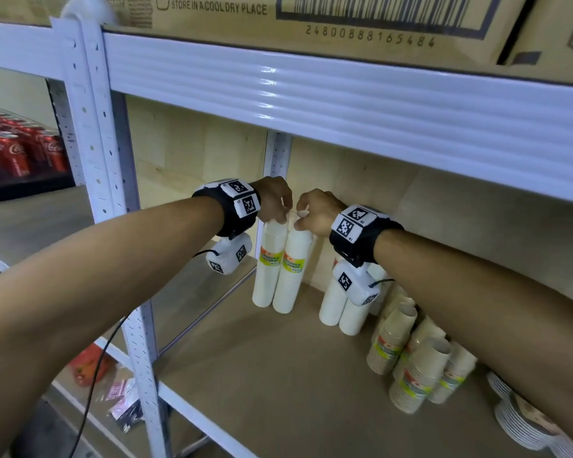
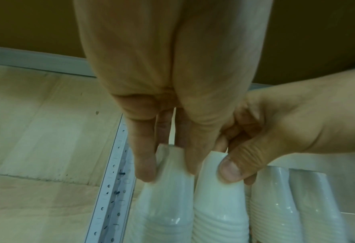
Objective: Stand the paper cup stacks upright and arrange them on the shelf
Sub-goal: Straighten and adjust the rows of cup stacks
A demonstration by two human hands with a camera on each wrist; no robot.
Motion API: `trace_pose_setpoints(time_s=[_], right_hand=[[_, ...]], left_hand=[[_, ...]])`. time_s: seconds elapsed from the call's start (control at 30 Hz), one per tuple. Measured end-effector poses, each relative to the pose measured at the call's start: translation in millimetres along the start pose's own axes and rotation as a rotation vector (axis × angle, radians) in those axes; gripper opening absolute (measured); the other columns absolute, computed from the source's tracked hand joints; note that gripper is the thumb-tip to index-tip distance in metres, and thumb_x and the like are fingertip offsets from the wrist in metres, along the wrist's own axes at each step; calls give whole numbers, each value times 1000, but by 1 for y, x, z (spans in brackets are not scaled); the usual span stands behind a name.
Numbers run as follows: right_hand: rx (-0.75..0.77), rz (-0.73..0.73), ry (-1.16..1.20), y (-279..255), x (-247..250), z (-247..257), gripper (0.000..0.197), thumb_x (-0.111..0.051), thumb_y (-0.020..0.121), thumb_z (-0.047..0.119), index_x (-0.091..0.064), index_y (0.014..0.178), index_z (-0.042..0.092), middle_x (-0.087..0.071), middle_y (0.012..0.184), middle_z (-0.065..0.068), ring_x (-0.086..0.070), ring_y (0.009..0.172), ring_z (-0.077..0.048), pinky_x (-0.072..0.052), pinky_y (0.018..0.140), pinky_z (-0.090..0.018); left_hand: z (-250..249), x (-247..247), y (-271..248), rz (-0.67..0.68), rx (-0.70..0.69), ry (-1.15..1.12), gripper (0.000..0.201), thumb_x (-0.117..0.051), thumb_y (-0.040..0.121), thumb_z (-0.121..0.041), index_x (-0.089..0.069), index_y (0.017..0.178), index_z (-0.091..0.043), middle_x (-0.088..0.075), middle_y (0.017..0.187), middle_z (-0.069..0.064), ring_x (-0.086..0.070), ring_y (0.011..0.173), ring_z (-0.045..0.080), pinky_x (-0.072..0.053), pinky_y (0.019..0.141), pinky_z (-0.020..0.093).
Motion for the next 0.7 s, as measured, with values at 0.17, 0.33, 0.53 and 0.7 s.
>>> trace_pose_setpoints(time_s=[0.17,0.33,0.53,0.7], right_hand=[[-16,26,-23,-18,12,-7,45,-75,83,23,-63,124,9,-61,123,-7,-59,107,-22,-45,79,-24],[-59,44,-65,-41,27,-21,39,-79,78,29,-67,112,15,-61,100,1,-59,85,-15,-45,67,-24],[-155,99,-25,-70,38,-45,34,-83,74,26,-70,100,10,-72,94,-9,-72,77,-24,-60,71,-34],[-213,85,2,-89,44,-65,35,-83,76,23,-69,103,7,-69,100,-8,-69,80,-23,-59,74,-32]], left_hand=[[-20,0,-6,82,-32,-4,39,-73,84,-18,-65,122,-11,-60,119,8,-62,75,17,-55,64,27],[-51,-4,-11,165,-70,9,39,-76,84,-23,-66,120,-11,-65,108,6,-65,68,18,-52,50,19],[-90,-16,-11,252,-113,-109,37,-79,81,-16,-66,115,-13,-65,108,6,-71,87,25,-61,70,25],[-119,-25,-9,252,-162,-127,38,-80,80,-14,-67,116,-11,-63,116,8,-69,91,26,-60,75,29]])
Point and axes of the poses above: each hand's wrist, its own y-axis towards the middle knuckle, its own x-axis out of the back of the hand, z = x × y, the point moved 9 cm from there along y, towards the middle knuckle
